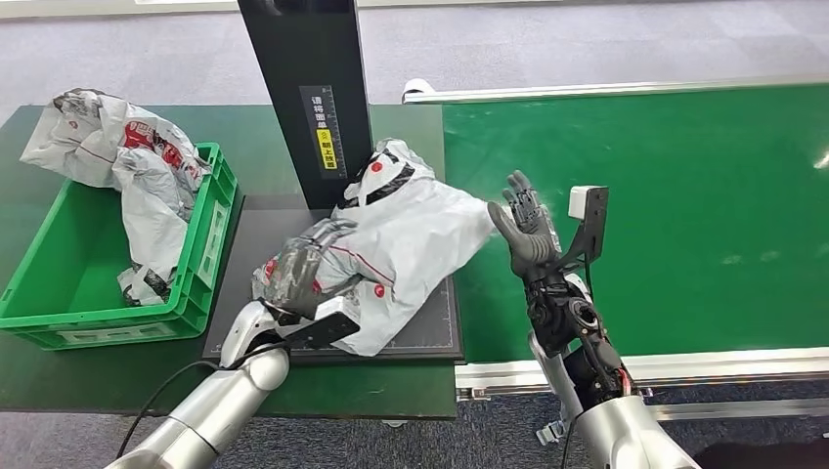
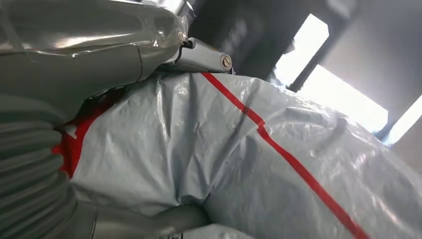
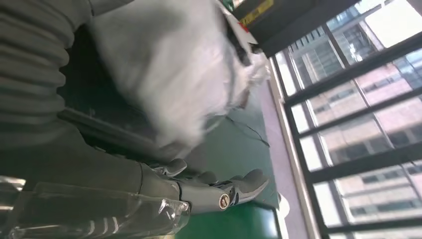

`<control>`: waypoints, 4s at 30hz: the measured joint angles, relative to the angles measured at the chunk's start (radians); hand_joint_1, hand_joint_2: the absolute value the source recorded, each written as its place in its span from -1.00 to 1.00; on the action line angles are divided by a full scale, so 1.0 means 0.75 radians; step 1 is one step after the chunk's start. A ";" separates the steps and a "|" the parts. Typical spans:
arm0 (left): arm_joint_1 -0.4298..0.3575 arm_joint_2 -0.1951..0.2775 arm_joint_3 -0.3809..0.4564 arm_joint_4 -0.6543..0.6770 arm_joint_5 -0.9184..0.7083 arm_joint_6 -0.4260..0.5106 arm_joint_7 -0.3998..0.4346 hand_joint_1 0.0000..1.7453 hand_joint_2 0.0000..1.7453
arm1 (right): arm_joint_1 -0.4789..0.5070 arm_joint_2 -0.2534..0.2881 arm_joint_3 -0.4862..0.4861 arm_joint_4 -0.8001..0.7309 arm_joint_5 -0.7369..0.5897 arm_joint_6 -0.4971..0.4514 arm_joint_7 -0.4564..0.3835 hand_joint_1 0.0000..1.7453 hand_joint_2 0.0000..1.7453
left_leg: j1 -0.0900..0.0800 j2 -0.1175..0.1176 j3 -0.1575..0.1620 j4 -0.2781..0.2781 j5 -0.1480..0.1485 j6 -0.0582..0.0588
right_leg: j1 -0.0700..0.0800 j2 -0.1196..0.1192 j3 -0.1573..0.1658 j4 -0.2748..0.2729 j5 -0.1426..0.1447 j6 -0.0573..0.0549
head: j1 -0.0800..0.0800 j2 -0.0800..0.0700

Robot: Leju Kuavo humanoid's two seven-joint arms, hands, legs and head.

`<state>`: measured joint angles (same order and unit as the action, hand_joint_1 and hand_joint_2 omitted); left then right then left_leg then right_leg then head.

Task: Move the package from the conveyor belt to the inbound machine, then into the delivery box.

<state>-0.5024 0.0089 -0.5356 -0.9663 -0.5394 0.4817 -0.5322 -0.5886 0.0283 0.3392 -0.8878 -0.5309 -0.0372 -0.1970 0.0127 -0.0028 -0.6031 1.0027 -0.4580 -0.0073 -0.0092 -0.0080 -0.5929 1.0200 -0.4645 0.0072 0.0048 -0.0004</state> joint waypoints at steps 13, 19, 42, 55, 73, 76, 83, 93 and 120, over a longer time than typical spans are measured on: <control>0.104 -0.036 0.267 -0.270 0.130 0.239 -0.192 1.00 1.00 | -0.087 0.021 0.047 0.174 -0.104 0.102 0.016 -1.00 1.00 | 0.000 0.002 -0.001 0.000 0.000 0.000 | 0.000 0.001 -0.001 0.000 0.000 0.000 | 0.000 0.000; 0.145 -0.063 0.336 -0.371 0.021 0.239 -0.208 1.00 1.00 | -0.096 0.021 0.067 0.197 -0.096 0.112 0.006 -1.00 1.00 | 0.000 0.003 -0.002 0.000 0.000 0.000 | 0.000 0.001 -0.002 0.000 0.000 0.000 | 0.000 0.000; 0.229 -0.215 1.104 -1.218 -0.408 0.239 -0.219 1.00 1.00 | -0.063 -0.030 0.169 0.186 -0.118 0.120 -0.040 -1.00 1.00 | 0.000 0.004 -0.003 0.000 -0.001 -0.001 | 0.000 0.004 -0.004 0.000 0.000 0.000 | 0.000 0.000; 0.139 -0.120 1.417 -0.642 -0.807 0.233 0.358 1.00 1.00 | -0.001 -0.040 0.156 0.094 -0.033 0.074 -0.038 -1.00 1.00 | 0.000 0.006 0.000 -0.001 0.000 -0.001 | 0.000 0.005 -0.003 0.000 0.001 -0.002 | 0.000 0.000; -0.023 0.166 1.147 0.241 -0.920 -0.112 0.873 1.00 1.00 | -0.014 0.008 0.110 0.081 0.067 0.133 0.010 -1.00 1.00 | 0.000 0.010 0.003 -0.001 0.000 -0.002 | 0.000 0.010 -0.001 0.000 0.002 -0.002 | 0.000 0.000; -0.031 0.172 1.140 0.262 -0.920 -0.118 0.873 1.00 1.00 | -0.014 0.009 0.108 0.081 0.069 0.133 0.010 -1.00 1.00 | 0.000 0.010 0.004 -0.001 0.000 -0.002 | 0.000 0.010 0.000 0.001 0.001 -0.002 | 0.000 0.000; -0.042 0.180 1.117 0.286 -0.893 -0.146 0.839 1.00 1.00 | -0.013 0.010 0.103 0.081 0.087 0.135 0.011 -1.00 1.00 | 0.000 0.010 0.007 -0.001 0.000 -0.002 | 0.000 0.010 0.003 0.001 0.001 -0.002 | 0.000 0.000; 0.038 0.079 1.089 0.005 -0.577 0.240 0.121 1.00 1.00 | 0.020 0.006 0.076 0.050 0.077 0.134 0.010 -1.00 1.00 | 0.000 0.010 0.002 0.000 0.001 -0.001 | 0.000 0.010 0.000 0.000 0.002 -0.001 | 0.000 0.000; 0.224 0.107 0.680 -0.461 0.114 -0.128 -0.179 -1.00 1.00 | -0.070 -0.024 0.141 0.082 -0.023 0.219 -0.008 -1.00 1.00 | 0.001 0.011 0.000 0.000 -0.001 -0.001 | 0.001 0.010 -0.003 0.000 0.002 -0.002 | 0.000 0.000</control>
<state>-0.3342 0.0890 -0.0259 -1.3121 -0.4542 0.3858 -0.6664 -0.6407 0.0106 0.4450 -0.8264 -0.5483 0.1273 -0.2027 0.0135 0.0052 -0.6031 1.0023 -0.4589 -0.0083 -0.0083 -0.0002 -0.5952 1.0197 -0.4632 0.0060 0.0050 -0.0003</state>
